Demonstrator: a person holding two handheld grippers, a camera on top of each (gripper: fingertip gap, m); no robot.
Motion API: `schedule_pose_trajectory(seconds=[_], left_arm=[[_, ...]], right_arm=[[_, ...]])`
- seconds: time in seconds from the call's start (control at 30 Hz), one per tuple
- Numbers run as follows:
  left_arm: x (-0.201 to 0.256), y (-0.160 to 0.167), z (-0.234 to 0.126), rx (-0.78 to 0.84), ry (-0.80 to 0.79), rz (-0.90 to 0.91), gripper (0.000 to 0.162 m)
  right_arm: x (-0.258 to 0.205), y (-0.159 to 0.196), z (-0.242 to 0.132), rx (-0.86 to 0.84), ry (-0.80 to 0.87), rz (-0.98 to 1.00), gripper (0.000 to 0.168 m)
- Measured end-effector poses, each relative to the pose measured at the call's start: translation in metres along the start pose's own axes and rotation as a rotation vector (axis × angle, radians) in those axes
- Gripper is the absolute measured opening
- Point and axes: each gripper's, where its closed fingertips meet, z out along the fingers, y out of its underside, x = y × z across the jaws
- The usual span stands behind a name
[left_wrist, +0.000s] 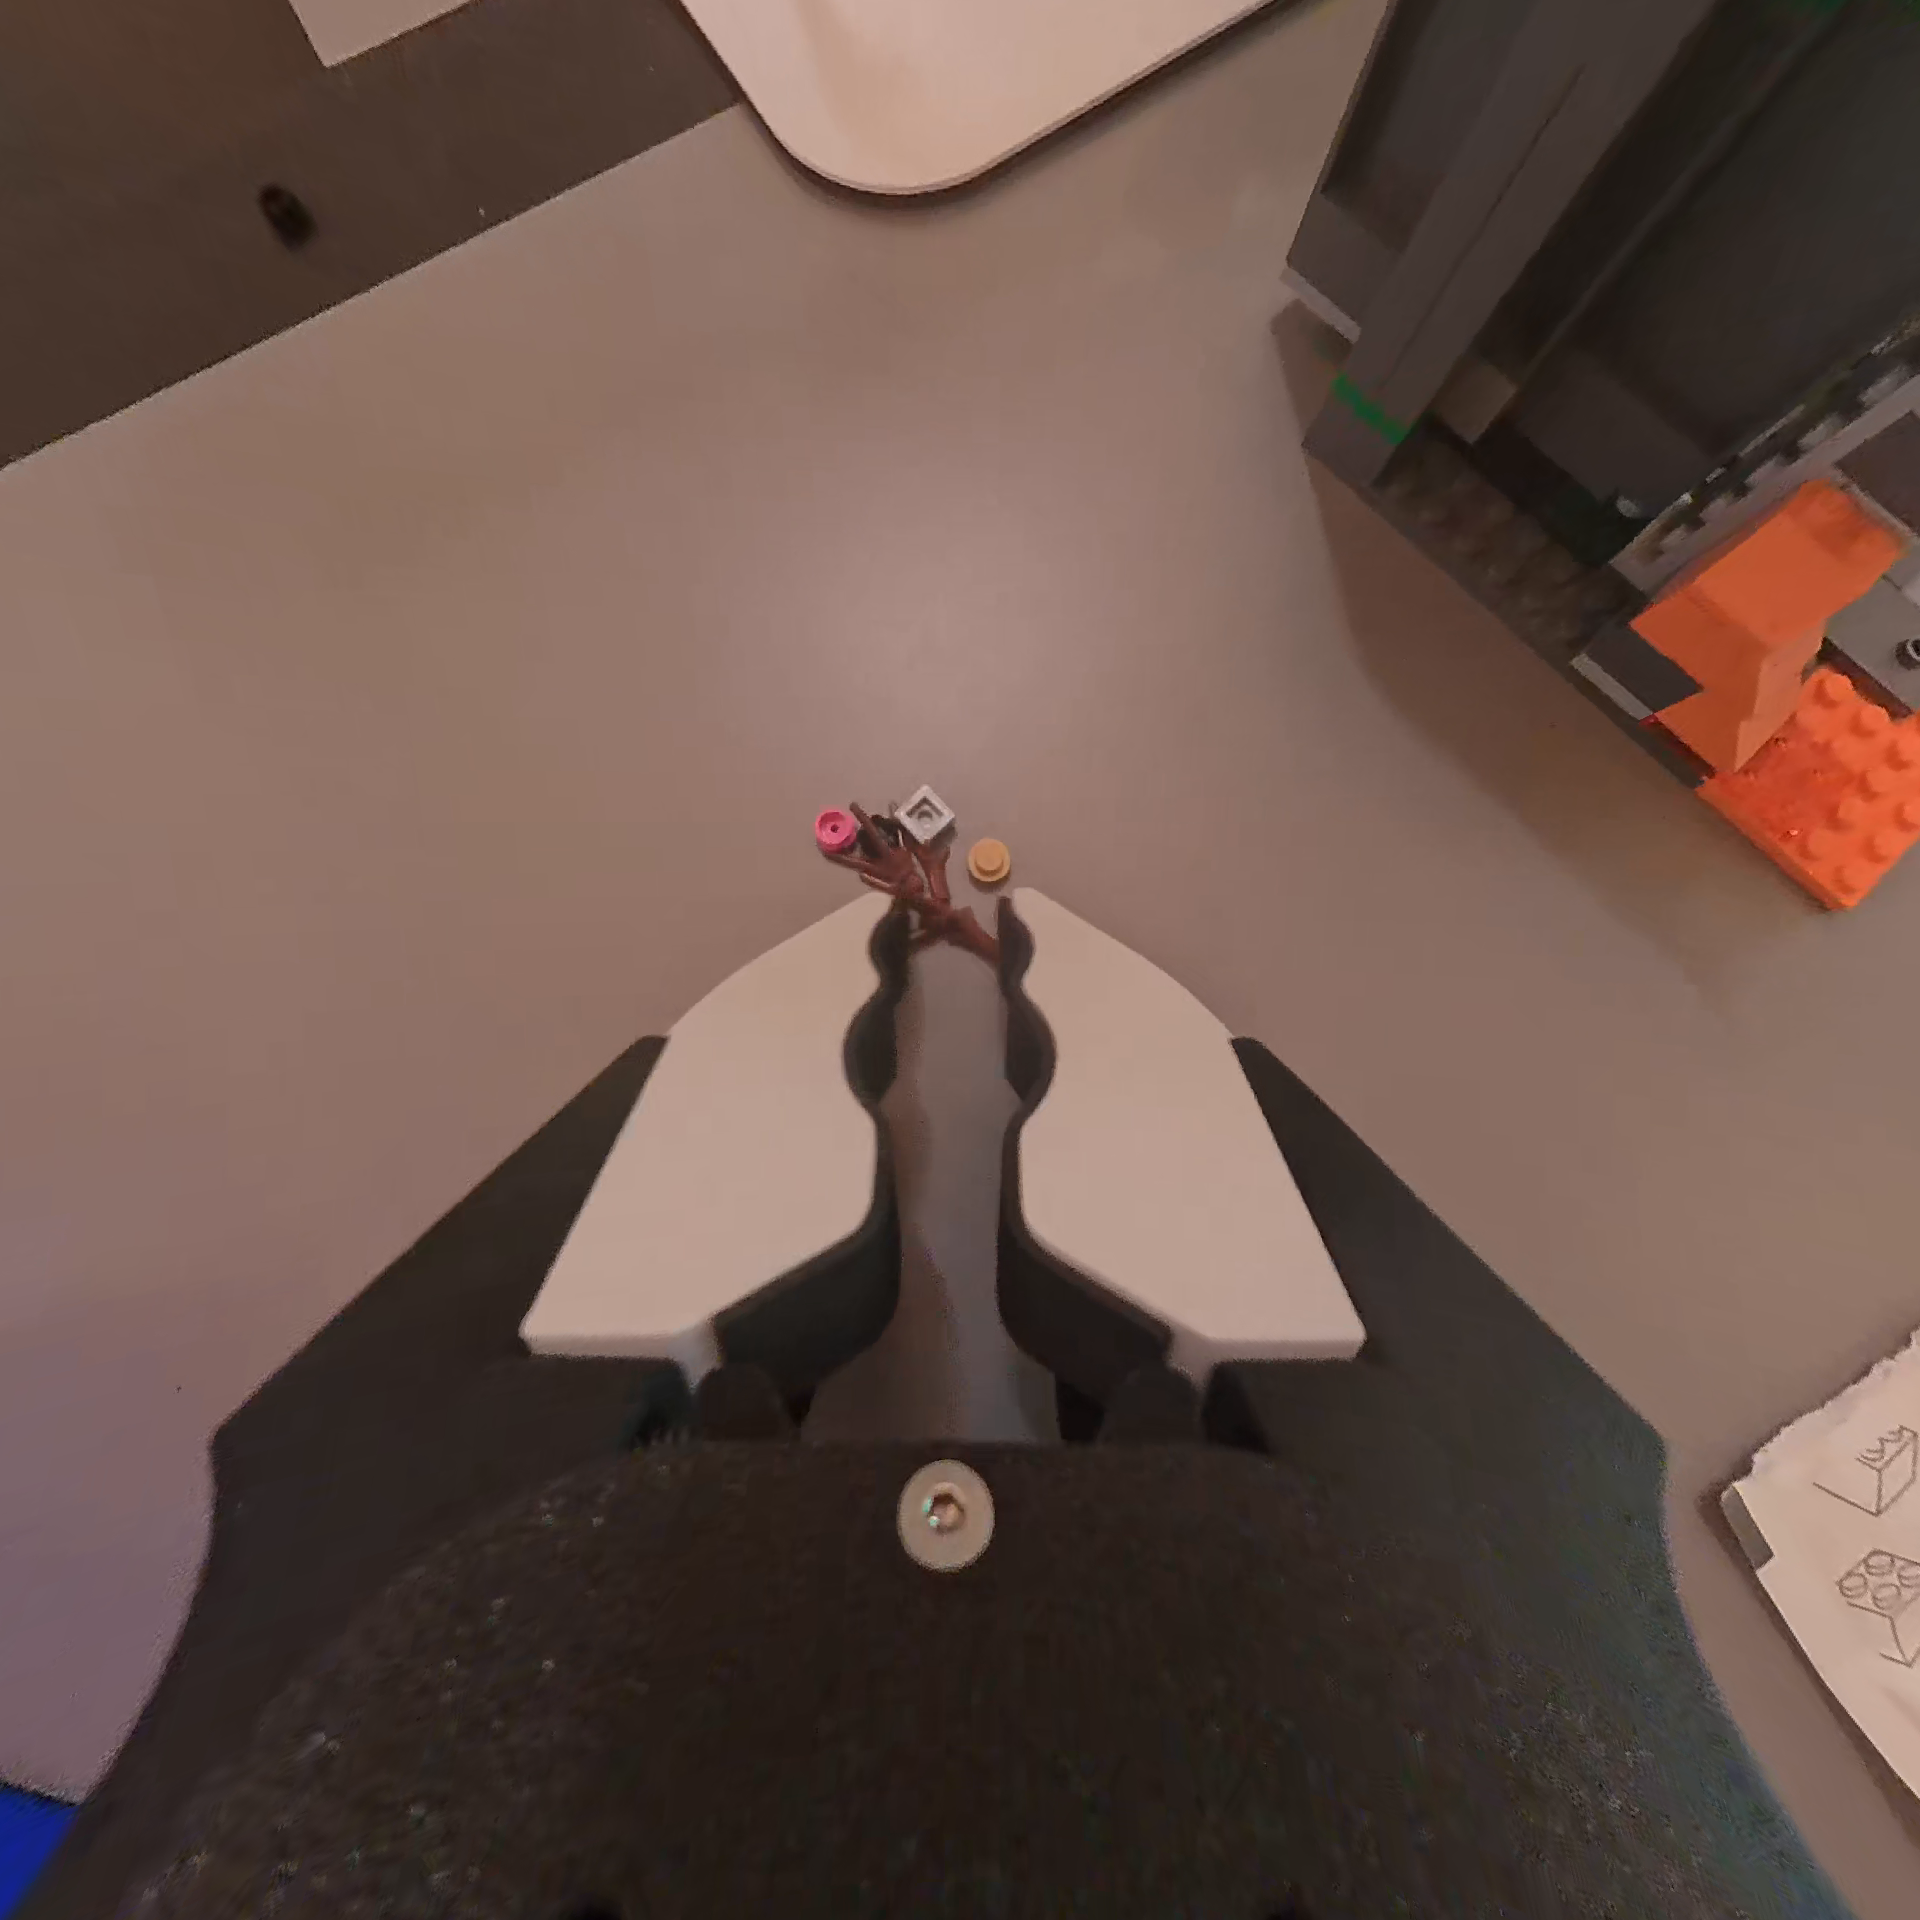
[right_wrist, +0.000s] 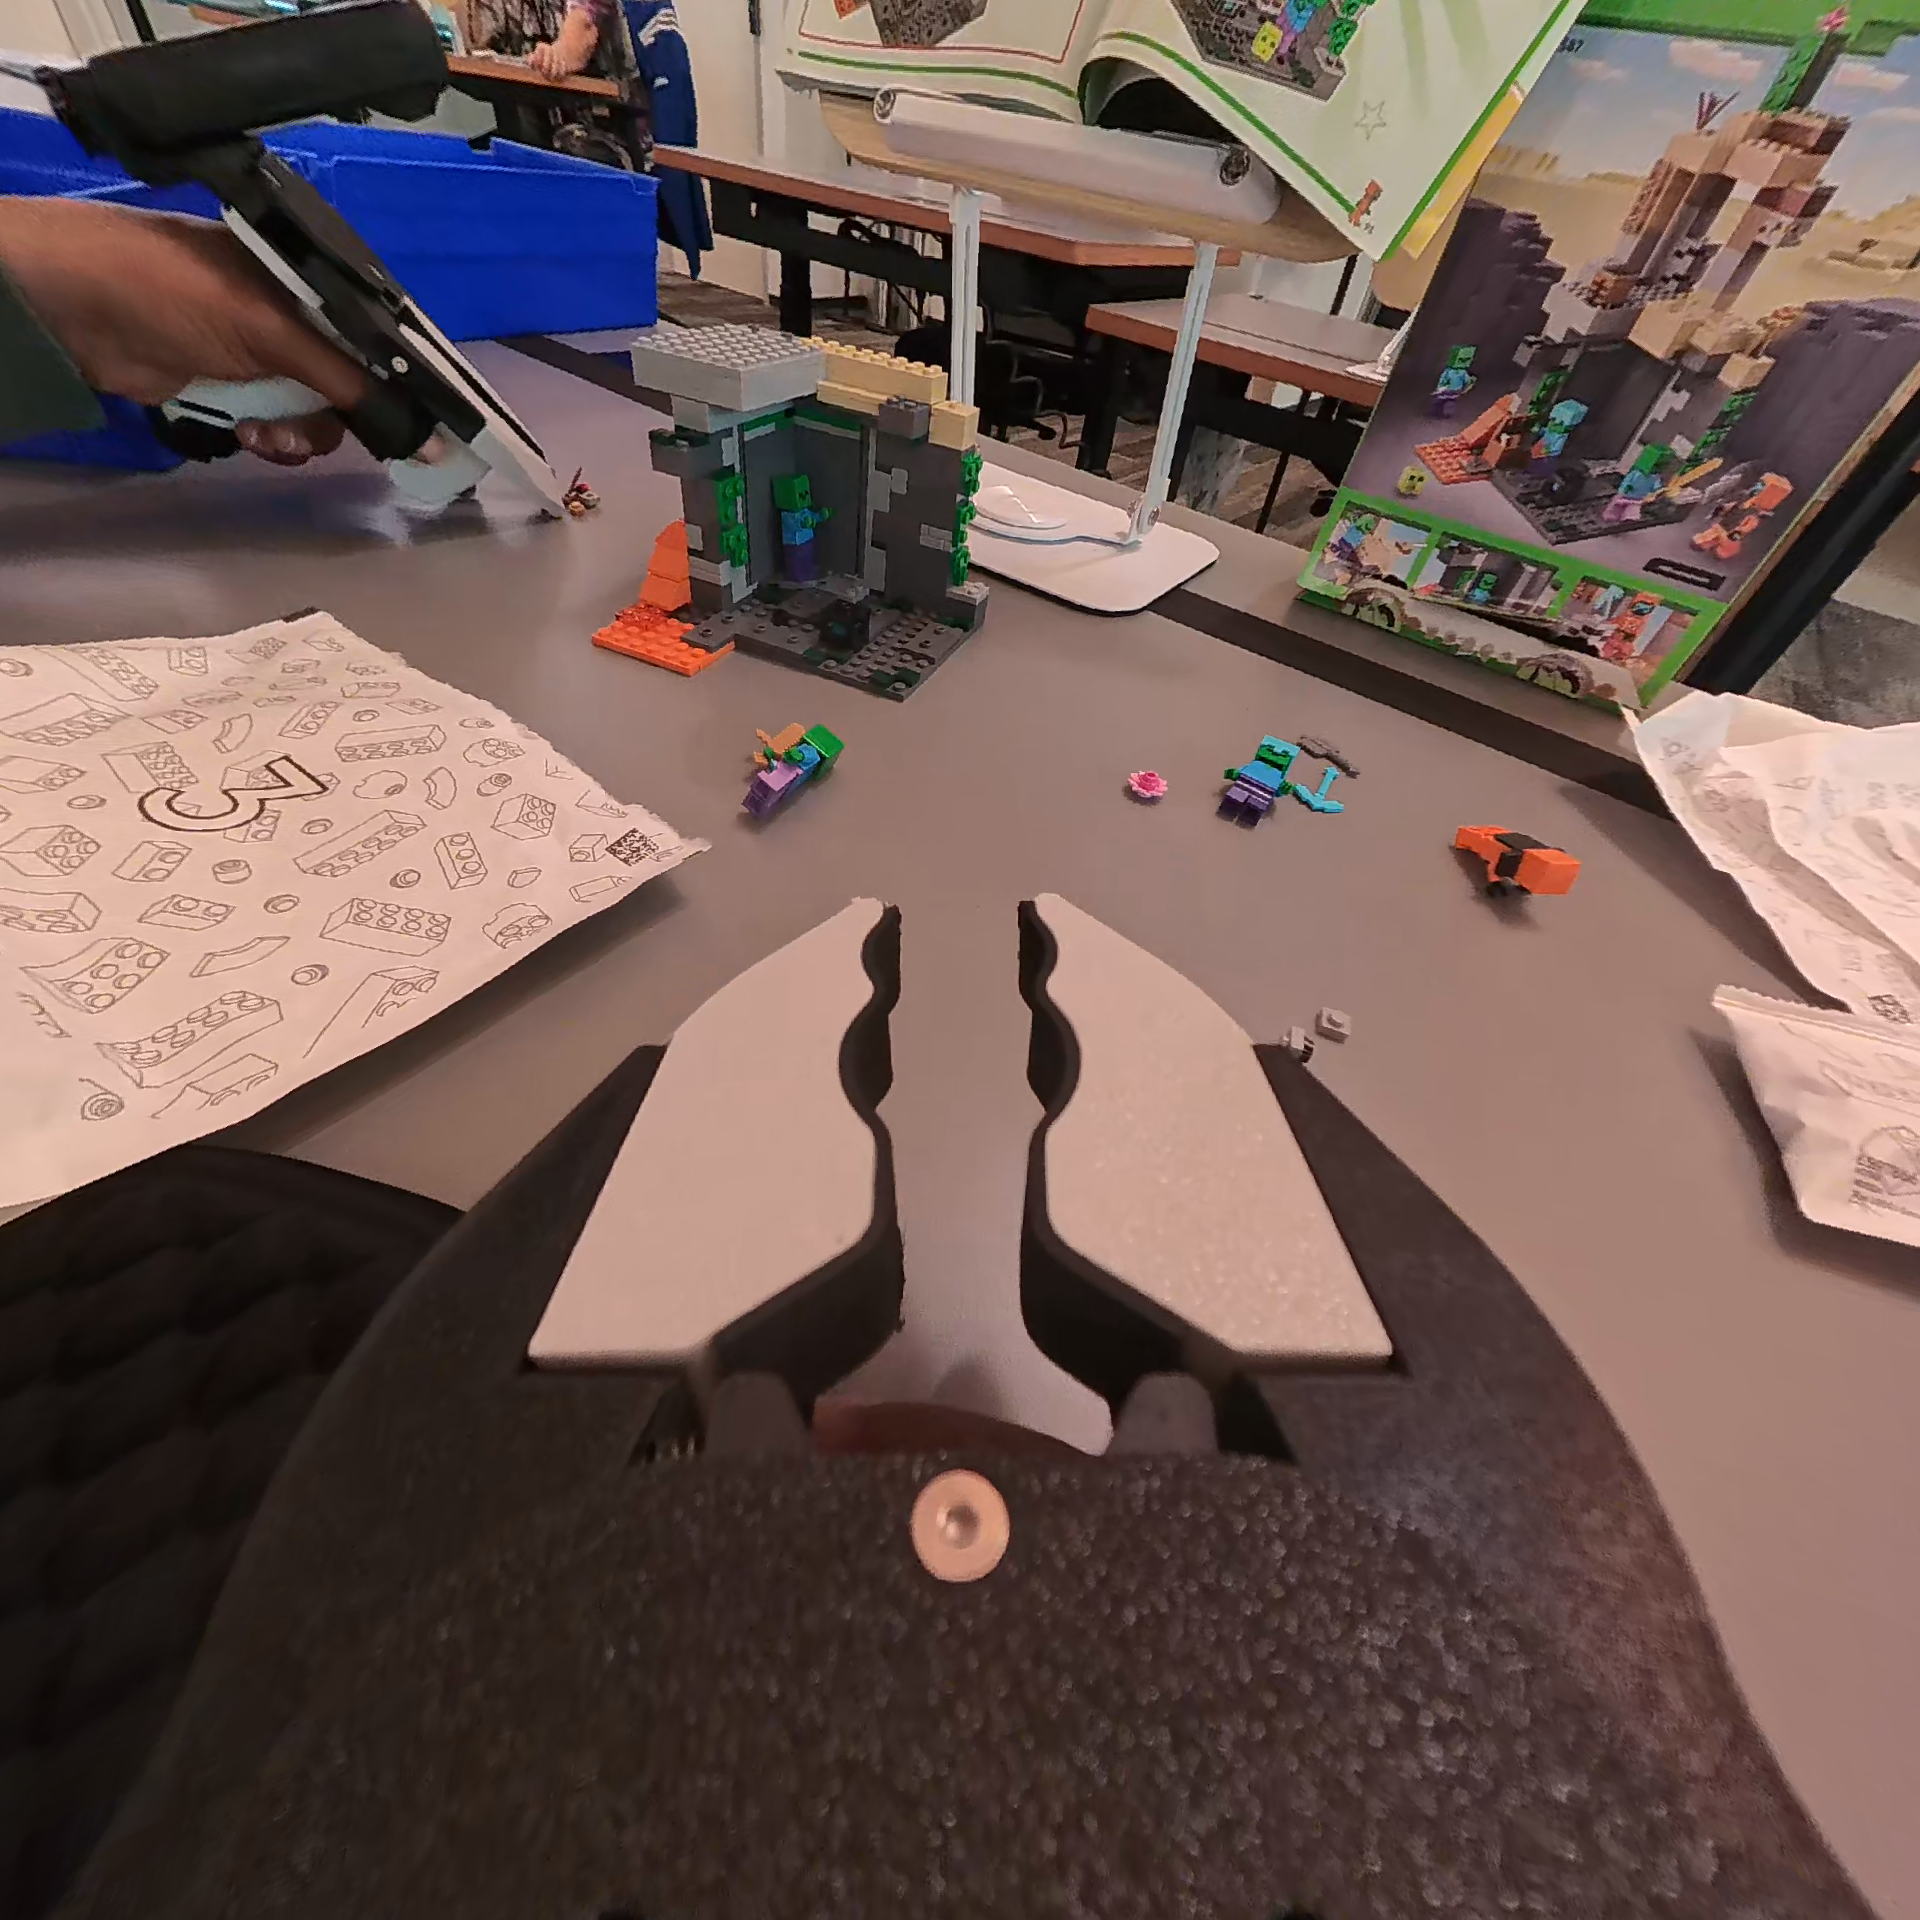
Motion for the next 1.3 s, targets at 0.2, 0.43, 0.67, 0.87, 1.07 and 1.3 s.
schedule_pose_trajectory(seconds=[0.2, 0.43, 0.67, 0.87, 1.07, 1.3], left_arm=[[0.000, 0.002, -0.002, 0.018, -0.035, 0.041, 0.005], [0.019, 0.006, -0.016, 0.096, 0.003, 0.108, 0.004], [0.097, -0.016, -0.067, 0.417, 0.163, 0.384, 0.004], [0.174, -0.023, -0.101, 0.659, 0.269, 0.617, 0.004], [0.200, -0.021, -0.117, 0.774, 0.229, 0.761, 0.004], [0.211, -0.013, -0.118, 0.810, 0.210, 0.884, 0.004]], right_arm=[[0.001, 0.000, 0.000, 0.004, 0.002, 0.007, 0.021], [-0.004, -0.004, -0.001, 0.029, -0.003, -0.022, 0.019], [-0.067, -0.049, 0.028, 0.066, -0.334, 0.061, 0.019], [-0.129, -0.081, 0.084, -0.083, -0.668, 0.143, 0.024], [-0.168, -0.089, 0.122, -0.205, -0.873, 0.256, 0.030], [-0.184, -0.081, 0.127, -0.239, -0.959, 0.305, 0.018]])
